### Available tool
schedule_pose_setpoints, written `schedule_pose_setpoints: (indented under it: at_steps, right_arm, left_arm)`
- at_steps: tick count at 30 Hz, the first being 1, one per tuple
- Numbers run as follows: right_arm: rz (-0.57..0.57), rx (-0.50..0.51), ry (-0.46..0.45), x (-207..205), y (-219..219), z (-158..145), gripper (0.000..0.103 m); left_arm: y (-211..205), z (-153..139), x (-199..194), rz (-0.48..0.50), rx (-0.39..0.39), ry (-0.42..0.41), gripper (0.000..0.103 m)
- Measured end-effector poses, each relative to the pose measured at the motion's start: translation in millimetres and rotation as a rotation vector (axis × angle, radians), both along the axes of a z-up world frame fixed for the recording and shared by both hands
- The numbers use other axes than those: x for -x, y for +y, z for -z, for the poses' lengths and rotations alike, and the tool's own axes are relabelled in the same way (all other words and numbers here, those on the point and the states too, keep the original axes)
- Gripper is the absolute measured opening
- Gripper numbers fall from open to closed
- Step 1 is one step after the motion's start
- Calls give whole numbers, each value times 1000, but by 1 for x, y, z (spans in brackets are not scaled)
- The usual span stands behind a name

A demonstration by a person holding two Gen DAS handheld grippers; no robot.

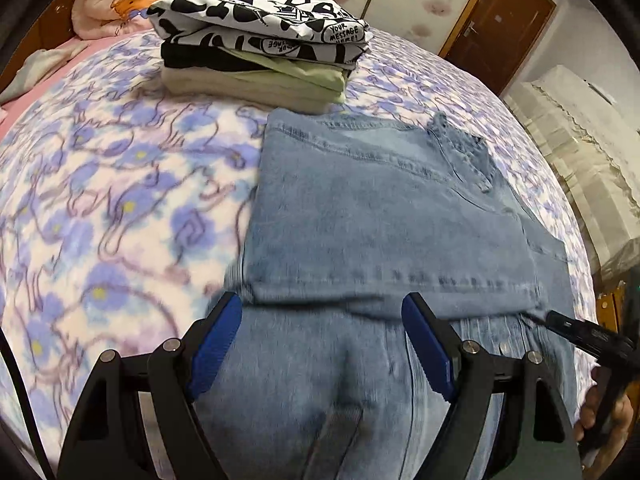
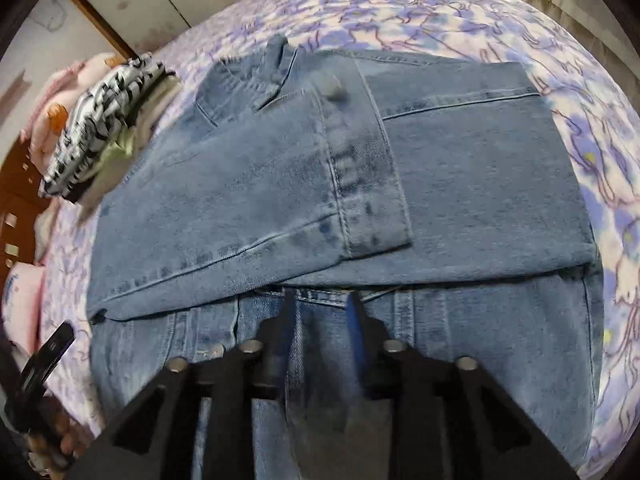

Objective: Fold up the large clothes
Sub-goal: 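Lift and fold the held side over toward the jacket center with the right tool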

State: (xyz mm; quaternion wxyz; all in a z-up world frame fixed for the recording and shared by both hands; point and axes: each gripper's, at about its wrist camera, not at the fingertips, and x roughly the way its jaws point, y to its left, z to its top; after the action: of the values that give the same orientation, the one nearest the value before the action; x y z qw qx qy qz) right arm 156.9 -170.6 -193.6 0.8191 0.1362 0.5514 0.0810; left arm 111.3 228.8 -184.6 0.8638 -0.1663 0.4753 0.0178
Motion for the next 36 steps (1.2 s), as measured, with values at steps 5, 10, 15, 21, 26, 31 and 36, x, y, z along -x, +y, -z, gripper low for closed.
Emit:
schedule_pose_setpoints:
  at_steps: [5, 10, 15, 21, 26, 31, 36]
  right_arm:
    - [-46, 16, -48, -32, -4, -9, 39]
    - [-94, 16, -30, -83, -8, 9, 39]
    - [-115, -20, -25, -129, -15, 28, 39]
    - [-148, -39, -45, -161, -8, 38, 42]
    - [-175, -12, -43, -178, 1, 44, 48]
    - [-177, 12, -57, -186, 1, 38, 47]
    - [-167, 4, -61, -187, -5, 42, 47]
  left_arm:
    - [17, 10, -49, -7, -16, 42, 81]
    - [36, 25, -96, -3, -15, 88, 81]
    - [51, 46, -131, 15, 18, 137, 81]
    - [55, 69, -156, 41, 60, 174, 81]
    - [53, 72, -170, 44, 62, 159, 82]
    - [49, 70, -176, 67, 42, 168, 82]
    - [50, 74, -182, 92, 47, 182, 88]
